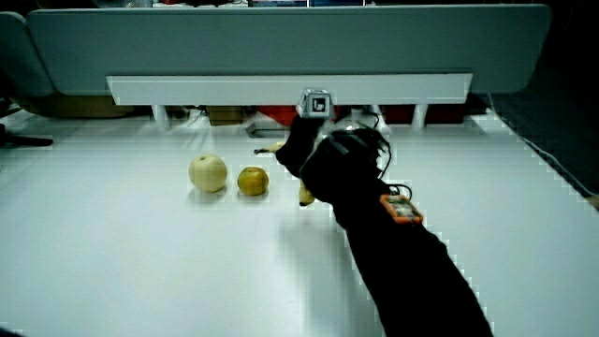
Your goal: Place banana
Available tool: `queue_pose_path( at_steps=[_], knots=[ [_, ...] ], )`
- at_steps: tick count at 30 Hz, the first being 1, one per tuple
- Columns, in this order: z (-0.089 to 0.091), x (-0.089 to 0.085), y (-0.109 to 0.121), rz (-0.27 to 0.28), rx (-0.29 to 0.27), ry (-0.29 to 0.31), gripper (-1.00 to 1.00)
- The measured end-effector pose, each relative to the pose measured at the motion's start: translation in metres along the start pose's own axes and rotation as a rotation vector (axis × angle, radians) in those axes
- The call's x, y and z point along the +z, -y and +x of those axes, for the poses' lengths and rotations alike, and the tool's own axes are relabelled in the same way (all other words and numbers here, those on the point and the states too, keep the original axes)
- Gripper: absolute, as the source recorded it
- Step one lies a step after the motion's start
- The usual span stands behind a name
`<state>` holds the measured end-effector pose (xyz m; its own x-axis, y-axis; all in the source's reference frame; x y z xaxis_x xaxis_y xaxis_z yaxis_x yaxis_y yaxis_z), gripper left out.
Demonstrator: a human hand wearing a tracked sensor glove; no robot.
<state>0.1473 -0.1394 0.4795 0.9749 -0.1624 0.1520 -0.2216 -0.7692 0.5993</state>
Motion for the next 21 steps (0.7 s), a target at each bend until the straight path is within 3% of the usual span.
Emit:
queue_pose_path(
  at_steps=[1,3,5,6,7,10,14,18,20,21],
  knots=[
    [0.006,-0.005,-0.004,-0.031,0.002,-0.023,0.00],
    [0.018,-0.008,-0.005,-0.010,-0.054,-0.044,0.00],
    [0.027,-0.014,-0.008,-0.034,-0.091,-0.062,0.00],
    [0.029,-0.017,-0.008,-0.037,-0.093,-0.069,0.00],
    [0.033,-0.021,-0.010,-0.030,-0.132,-0.058,0.00],
    [0.035,-0.022,-0.006,-0.018,-0.157,-0.108,0.00],
    [0.032,-0.031,-0.010,-0.018,-0.187,-0.072,0.00],
    [0.035,-0.039,-0.013,-0.068,-0.190,-0.079,0.00],
    [0.035,-0.040,-0.013,-0.047,-0.221,-0.052,0.00],
    [0.033,-0.042,-0.014,-0.065,-0.198,-0.066,0.00]
  ],
)
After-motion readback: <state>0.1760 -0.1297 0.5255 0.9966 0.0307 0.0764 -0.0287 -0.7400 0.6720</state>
